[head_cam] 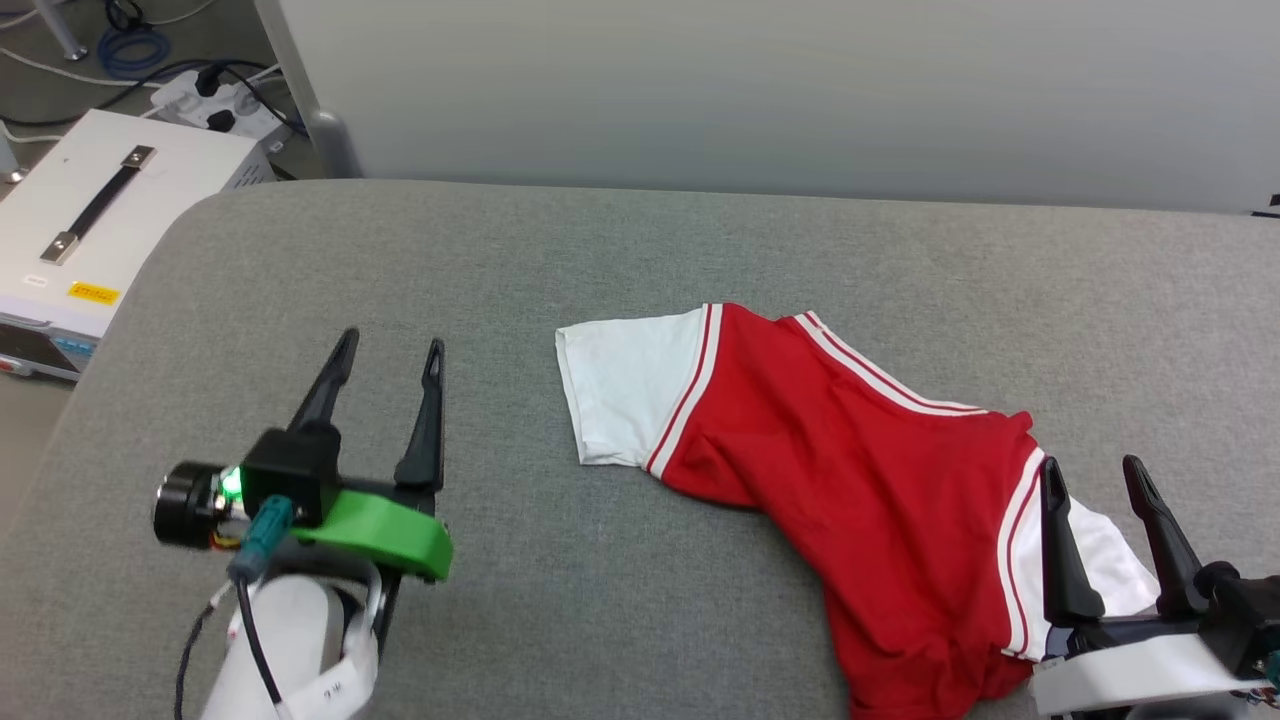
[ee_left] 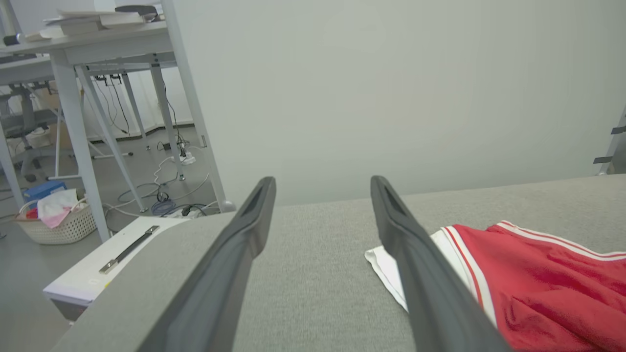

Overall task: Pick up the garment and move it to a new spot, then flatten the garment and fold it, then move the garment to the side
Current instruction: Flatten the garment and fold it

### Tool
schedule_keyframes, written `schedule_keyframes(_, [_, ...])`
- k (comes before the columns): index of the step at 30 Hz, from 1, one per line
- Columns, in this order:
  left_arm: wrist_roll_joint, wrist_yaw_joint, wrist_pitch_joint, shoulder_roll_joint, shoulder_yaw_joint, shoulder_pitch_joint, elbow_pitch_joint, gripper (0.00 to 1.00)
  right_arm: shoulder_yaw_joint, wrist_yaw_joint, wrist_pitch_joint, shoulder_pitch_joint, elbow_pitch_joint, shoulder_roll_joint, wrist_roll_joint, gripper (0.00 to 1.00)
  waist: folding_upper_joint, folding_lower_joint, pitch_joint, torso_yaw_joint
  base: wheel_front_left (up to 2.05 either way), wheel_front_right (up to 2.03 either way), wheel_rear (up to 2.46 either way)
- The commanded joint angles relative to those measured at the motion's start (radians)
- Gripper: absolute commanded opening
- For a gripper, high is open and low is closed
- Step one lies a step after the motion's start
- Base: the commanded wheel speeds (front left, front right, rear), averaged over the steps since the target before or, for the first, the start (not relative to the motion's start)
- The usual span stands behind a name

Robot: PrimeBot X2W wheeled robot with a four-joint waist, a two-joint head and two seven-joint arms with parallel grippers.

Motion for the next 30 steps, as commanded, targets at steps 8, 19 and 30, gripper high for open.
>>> schedule_keyframes(8, [-0.097, -0.028, 0.004, 0.130, -0.105, -0.352, 0.187, 1.00, 0.025, -0.001, -0.005, -0.085, -0.025, -0.002, -0.011, 1.00, 0.0000, 0.0000, 0.116, -0.097, 0.00, 0.00, 0.00])
schedule_keyframes(19, [-0.550, -0.028, 0.483, 0.306, -0.451, -0.729, 0.348, 1.00, 0.025, -0.001, -0.005, -0.154, -0.051, -0.002, -0.008, 1.00, 0.0000, 0.0000, 0.253, -0.177, 0.00, 0.00, 0.00])
schedule_keyframes(30, [-0.735, -0.028, 0.889, 0.418, -0.768, -0.881, 0.428, 1.00, 0.031, -0.001, -0.005, -0.220, -0.059, -0.002, 0.005, 1.00, 0.0000, 0.0000, 0.349, -0.230, 0.00, 0.00, 0.00])
